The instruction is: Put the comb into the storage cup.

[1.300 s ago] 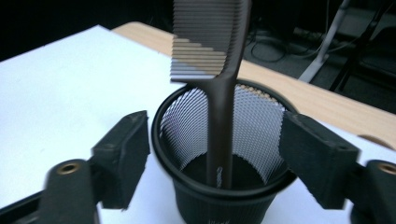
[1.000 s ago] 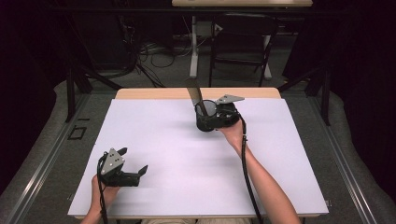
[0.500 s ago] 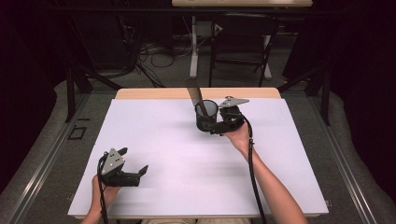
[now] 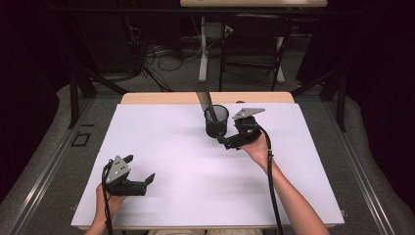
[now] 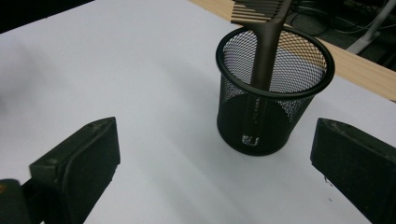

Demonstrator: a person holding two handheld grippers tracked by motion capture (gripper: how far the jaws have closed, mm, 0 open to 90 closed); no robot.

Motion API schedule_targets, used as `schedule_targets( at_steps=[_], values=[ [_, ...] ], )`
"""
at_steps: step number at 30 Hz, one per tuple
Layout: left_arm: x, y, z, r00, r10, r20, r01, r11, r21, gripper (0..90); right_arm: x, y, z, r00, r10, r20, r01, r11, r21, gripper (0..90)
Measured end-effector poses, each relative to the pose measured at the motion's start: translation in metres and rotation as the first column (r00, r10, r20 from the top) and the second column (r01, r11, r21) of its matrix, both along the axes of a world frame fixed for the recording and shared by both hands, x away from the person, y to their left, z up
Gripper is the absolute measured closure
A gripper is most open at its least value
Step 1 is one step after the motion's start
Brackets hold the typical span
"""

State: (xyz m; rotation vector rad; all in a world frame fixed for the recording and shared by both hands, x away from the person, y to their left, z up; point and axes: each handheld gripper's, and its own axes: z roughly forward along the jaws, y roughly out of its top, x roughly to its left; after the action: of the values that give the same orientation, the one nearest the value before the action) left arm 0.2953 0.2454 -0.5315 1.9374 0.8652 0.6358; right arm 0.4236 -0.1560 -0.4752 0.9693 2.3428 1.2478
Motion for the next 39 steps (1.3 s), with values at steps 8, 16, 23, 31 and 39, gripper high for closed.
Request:
schedule_targets(
  at_steps=[8, 16, 23, 31, 39],
  values=[
    [-0.001, 0.0, 0.0, 1.0, 0.002, -0.002, -0.002, 1.0, -0.002, 0.3, -0.014, -0.007, 0.0, 0.9996, 0.026, -0.01, -0.026, 1.0, -0.006, 0.0],
    [-0.003, -0.002, 0.0, 1.0, -0.002, 0.003, 0.002, 1.0, -0.009, 0.3, -0.024, -0.019, 0.0, 0.9996, 0.029, -0.007, -0.029, 1.0, 0.01, 0.0],
    [-0.008, -0.002, 0.001, 0.9999, 0.007, 0.014, -0.007, 0.9996, -0.029, 0.3, -0.038, -0.027, -0.002, 0.9993, 0.036, -0.003, -0.036, 0.999, 0.004, 0.0],
    [-0.013, -0.002, -0.001, 0.9999, 0.014, 0.008, -0.013, 0.999, -0.042, 0.1, -0.057, -0.036, -0.002, 0.9993, 0.033, 0.02, -0.033, 0.999, -0.001, 0.0],
    [-0.022, 0.002, -0.003, 1.0, 0.006, 0.008, -0.005, 0.9993, -0.037, 0.1, -0.079, -0.045, -0.001, 0.9984, 0.034, 0.045, -0.034, 0.999, 0.005, 0.0]
  ],
)
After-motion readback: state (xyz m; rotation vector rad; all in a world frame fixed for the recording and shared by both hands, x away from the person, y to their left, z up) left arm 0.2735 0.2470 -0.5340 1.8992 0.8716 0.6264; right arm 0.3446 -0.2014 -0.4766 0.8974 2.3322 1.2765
